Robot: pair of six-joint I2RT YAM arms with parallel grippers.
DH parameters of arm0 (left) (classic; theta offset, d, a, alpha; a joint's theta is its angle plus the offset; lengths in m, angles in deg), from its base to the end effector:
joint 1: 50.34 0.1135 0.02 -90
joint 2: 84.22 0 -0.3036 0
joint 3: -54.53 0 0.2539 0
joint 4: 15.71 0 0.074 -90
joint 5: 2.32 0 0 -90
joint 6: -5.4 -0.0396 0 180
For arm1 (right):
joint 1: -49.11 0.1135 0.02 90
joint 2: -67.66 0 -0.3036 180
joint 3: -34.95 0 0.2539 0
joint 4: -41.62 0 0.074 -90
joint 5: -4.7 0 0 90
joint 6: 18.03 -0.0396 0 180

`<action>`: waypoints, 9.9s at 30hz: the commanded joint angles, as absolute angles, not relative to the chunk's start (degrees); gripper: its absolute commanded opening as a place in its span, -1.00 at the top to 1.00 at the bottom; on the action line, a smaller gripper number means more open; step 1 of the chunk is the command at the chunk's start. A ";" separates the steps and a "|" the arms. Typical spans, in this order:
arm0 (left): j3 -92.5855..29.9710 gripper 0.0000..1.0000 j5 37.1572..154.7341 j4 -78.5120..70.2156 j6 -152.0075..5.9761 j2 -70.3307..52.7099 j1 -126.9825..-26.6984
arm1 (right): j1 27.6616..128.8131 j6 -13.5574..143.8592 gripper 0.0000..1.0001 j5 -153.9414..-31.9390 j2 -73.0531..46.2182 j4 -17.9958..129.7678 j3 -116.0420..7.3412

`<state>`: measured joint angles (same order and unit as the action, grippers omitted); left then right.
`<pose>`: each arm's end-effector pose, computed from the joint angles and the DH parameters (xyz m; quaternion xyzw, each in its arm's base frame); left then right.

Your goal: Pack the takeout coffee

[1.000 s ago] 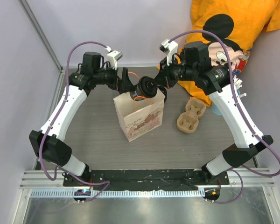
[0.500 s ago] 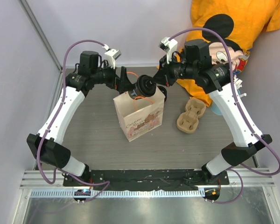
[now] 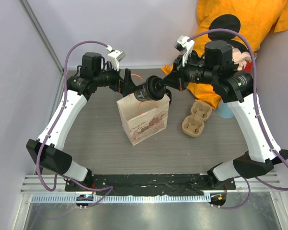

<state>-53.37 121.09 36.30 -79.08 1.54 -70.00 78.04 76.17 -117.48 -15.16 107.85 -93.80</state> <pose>0.2993 -0.1301 0.4586 0.2449 0.8049 -0.3474 0.4141 0.2169 0.1440 0.5598 -0.3766 0.7106 0.3397 0.4876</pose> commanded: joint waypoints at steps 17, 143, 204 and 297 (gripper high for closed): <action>-59.42 -0.99 119.77 29.95 -79.76 -0.98 -68.80 | 74.34 74.34 0.98 -116.68 -25.85 107.50 -101.40; -43.86 1.00 105.09 22.65 -66.67 -1.60 -68.97 | 95.16 74.60 0.98 -93.03 -39.74 106.44 -83.57; -42.63 1.00 106.93 21.07 -66.58 -1.69 -68.89 | 100.35 74.07 0.98 -85.56 -39.30 105.30 -76.80; -41.58 1.00 111.06 19.84 -67.19 -2.74 -68.89 | 102.02 83.65 -0.64 -85.92 -31.48 105.48 -80.32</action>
